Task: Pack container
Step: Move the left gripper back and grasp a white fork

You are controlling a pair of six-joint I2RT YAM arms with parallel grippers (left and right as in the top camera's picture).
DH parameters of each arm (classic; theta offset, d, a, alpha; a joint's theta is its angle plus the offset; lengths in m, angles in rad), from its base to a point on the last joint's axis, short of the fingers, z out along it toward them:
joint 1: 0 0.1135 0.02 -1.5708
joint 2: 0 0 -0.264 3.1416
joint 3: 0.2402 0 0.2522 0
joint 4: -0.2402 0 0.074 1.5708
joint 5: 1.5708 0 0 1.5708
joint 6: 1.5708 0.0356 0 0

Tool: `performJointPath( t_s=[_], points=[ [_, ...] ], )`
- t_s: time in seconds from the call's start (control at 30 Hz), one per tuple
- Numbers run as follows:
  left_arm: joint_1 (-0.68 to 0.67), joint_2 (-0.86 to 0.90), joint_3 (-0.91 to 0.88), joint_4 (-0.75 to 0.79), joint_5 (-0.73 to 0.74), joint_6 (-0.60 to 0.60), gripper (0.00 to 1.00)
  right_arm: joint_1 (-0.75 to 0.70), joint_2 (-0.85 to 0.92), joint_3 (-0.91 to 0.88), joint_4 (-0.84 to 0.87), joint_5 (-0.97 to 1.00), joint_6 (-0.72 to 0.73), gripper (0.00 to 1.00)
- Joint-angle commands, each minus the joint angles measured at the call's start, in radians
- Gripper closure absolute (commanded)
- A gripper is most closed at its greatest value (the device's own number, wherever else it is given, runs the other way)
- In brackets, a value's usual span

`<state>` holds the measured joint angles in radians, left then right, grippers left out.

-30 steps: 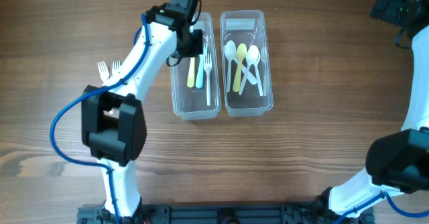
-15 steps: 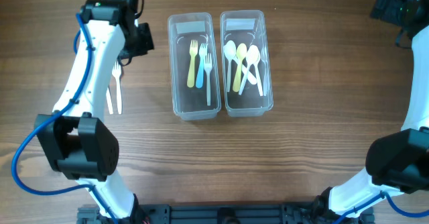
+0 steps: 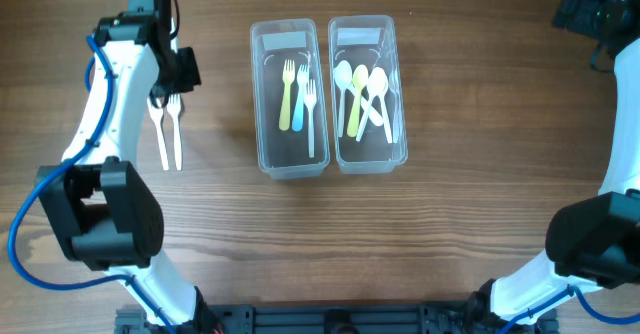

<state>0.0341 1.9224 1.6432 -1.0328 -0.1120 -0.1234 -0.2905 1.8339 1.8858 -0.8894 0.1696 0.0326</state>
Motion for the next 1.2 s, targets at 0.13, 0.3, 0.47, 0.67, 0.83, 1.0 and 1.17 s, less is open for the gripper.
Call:
performJointPath(
  t_s=[0.13,0.3,0.47,0.67,0.83,1.0,1.17],
  points=[
    [0.037,0.008,-0.154,0.137,-0.013,0.05,0.71,0.005,0.01,-0.002,0.006,0.018,-0.006,0.0],
    [0.038,0.008,-0.237,0.229,-0.013,0.05,0.66,0.005,0.01,-0.002,0.006,0.018,-0.006,0.0],
    [0.038,0.01,-0.305,0.299,-0.013,0.05,0.66,0.005,0.01,-0.002,0.006,0.018,-0.006,0.0],
    [0.054,0.031,-0.336,0.33,-0.013,0.04,0.66,0.005,0.01,-0.002,0.006,0.018,-0.006,0.0],
    [0.076,0.052,-0.336,0.332,-0.013,0.037,0.67,0.005,0.01,-0.002,0.006,0.018,-0.006,0.0],
    [0.097,0.055,-0.336,0.355,-0.01,0.038,0.67,0.005,0.01,-0.002,0.006,0.018,-0.006,0.0],
    [0.109,0.055,-0.336,0.371,0.063,0.038,0.73,0.005,0.01,-0.002,0.006,0.018,-0.006,0.0]
  ],
)
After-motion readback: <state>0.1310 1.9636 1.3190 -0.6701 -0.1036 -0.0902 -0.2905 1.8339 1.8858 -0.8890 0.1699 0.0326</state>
